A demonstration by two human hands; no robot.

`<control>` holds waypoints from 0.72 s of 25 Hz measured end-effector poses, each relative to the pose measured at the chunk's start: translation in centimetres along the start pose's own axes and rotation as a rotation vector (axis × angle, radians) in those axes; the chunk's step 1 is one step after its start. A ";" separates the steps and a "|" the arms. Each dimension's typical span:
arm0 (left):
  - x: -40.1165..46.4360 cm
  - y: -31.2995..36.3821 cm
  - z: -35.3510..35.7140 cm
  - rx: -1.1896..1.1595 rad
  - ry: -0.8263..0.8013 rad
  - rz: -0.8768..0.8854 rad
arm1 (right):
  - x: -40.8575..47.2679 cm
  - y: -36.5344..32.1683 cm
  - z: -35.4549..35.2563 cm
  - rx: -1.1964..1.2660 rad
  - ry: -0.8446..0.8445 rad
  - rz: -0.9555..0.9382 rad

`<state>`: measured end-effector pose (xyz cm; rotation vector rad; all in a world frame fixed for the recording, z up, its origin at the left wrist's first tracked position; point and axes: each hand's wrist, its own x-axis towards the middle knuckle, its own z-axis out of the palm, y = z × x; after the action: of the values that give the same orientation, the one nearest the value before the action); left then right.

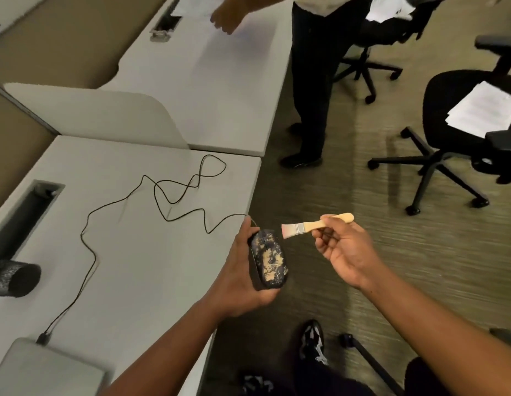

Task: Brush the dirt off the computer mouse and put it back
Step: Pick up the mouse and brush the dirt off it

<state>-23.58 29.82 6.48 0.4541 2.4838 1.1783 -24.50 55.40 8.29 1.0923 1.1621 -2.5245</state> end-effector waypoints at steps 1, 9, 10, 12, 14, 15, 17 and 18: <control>0.4 0.3 0.4 0.012 -0.018 0.001 | 0.2 -0.2 -0.6 0.008 -0.004 0.012; -0.2 0.5 2.1 0.089 -0.046 0.027 | -0.4 0.2 -1.7 -0.049 -0.068 -0.002; -0.6 0.2 2.1 0.087 -0.048 0.030 | -0.7 0.6 -1.7 -0.076 -0.067 -0.013; -1.4 -0.4 2.1 0.092 -0.050 0.030 | -1.1 1.2 -1.6 -0.126 -0.069 -0.035; -2.0 -0.9 2.1 0.094 -0.050 0.026 | -1.3 1.7 -1.3 -0.174 -0.064 -0.054; -2.3 -1.2 2.1 0.093 -0.046 0.027 | -1.3 2.0 -1.1 -0.200 -0.062 -0.065; -2.5 -1.6 2.2 0.090 -0.040 0.035 | -1.2 2.4 -0.9 -0.264 -0.067 -0.085; -2.6 -1.9 2.3 0.089 -0.039 0.042 | -1.1 2.6 -0.8 -0.291 -0.075 -0.089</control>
<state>-20.54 29.13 4.10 0.5507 2.5120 1.0668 -22.16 54.02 7.10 0.8849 1.5266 -2.3363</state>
